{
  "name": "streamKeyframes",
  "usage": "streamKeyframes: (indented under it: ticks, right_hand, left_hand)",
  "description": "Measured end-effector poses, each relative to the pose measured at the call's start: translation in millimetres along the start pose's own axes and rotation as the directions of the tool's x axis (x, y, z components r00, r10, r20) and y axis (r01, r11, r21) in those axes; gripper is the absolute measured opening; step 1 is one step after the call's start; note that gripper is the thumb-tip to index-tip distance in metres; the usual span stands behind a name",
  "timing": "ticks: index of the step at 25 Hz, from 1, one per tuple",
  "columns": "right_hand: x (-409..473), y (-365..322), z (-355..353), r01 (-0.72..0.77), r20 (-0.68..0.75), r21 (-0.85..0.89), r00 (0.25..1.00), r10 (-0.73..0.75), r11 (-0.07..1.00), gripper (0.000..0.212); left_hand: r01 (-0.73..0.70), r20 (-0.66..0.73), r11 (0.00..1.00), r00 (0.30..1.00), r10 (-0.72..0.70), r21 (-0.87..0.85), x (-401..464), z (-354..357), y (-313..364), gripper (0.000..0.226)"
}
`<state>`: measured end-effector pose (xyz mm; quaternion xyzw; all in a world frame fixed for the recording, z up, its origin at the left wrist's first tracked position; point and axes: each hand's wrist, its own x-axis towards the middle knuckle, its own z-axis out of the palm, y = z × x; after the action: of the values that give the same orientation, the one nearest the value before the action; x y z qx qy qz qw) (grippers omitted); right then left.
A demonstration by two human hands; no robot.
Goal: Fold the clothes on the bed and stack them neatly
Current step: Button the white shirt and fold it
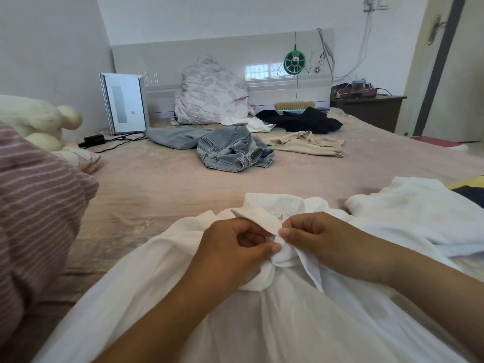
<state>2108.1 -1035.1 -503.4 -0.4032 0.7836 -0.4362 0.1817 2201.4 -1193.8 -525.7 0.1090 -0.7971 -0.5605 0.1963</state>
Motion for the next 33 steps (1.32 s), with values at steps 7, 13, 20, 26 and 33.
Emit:
streamKeyframes:
  ticks: [7, 13, 20, 26, 33]
  right_hand:
    - [16, 12, -5, 0.042, -0.126, -0.269, 0.989, -0.078, 0.962, 0.032]
    - [69, 14, -21, -0.014, -0.266, -0.329, 0.961, -0.078, 0.944, 0.033]
    - [101, 16, -35, -0.176, -0.268, -0.414, 0.961, 0.065, 0.893, 0.035]
    - [15, 25, -24, 0.046, -0.257, -0.499, 0.946, -0.199, 0.865, 0.008]
    - [-11, 25, -7, -0.07, -0.153, -0.621, 0.988, -0.033, 0.78, 0.028]
  left_hand:
    - [0.049, -0.029, 0.995, 0.998, -0.047, 0.084, 7, -7, -1, 0.013]
    - [-0.117, 0.142, 0.835, 0.989, 0.047, 0.537, -1, -11, 0, 0.03]
    - [-0.108, 0.021, 0.746, 0.992, 0.126, 0.657, 0, -5, -8, 0.016]
    - [-0.142, 0.018, 0.699, 0.983, 0.181, 0.701, 12, 1, -9, 0.037]
    - [-0.148, -0.02, 0.73, 0.976, 0.216, 0.668, 11, 3, -15, 0.022]
